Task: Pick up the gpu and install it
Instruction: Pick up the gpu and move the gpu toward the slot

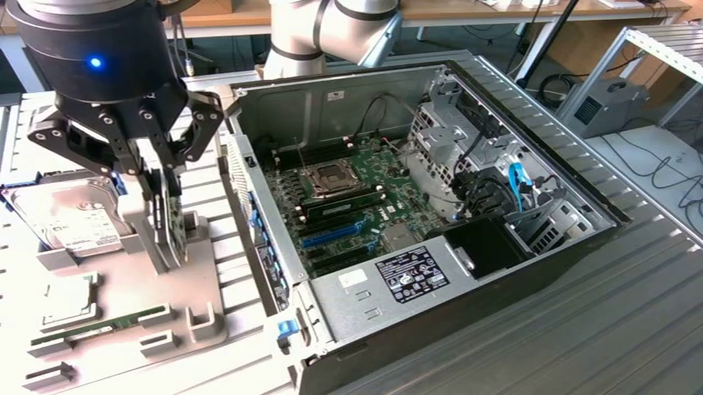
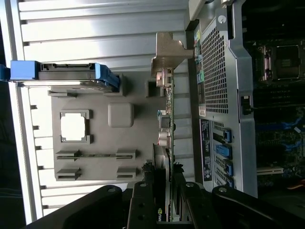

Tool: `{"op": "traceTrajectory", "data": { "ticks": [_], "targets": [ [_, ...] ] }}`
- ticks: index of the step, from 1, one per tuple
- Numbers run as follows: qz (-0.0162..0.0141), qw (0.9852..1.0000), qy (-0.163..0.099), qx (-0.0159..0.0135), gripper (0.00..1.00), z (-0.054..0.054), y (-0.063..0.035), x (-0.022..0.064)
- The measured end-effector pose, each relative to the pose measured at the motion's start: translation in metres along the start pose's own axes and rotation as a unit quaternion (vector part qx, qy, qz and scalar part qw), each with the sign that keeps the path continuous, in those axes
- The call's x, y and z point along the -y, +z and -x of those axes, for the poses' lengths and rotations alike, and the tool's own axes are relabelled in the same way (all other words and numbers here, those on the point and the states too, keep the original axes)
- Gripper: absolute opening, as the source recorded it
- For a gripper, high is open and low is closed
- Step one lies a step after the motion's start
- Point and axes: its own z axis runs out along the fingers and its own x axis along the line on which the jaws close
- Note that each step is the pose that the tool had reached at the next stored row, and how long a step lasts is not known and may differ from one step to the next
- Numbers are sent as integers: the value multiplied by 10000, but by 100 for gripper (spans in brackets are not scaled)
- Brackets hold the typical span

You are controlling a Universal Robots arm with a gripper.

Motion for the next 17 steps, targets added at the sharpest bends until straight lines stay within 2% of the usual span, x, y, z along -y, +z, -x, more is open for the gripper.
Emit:
{"op": "traceTrajectory", "data": {
  "ticks": [17],
  "targets": [
    [0, 10000, 0, 0, 26, 2, -60, -1]
  ]
}}
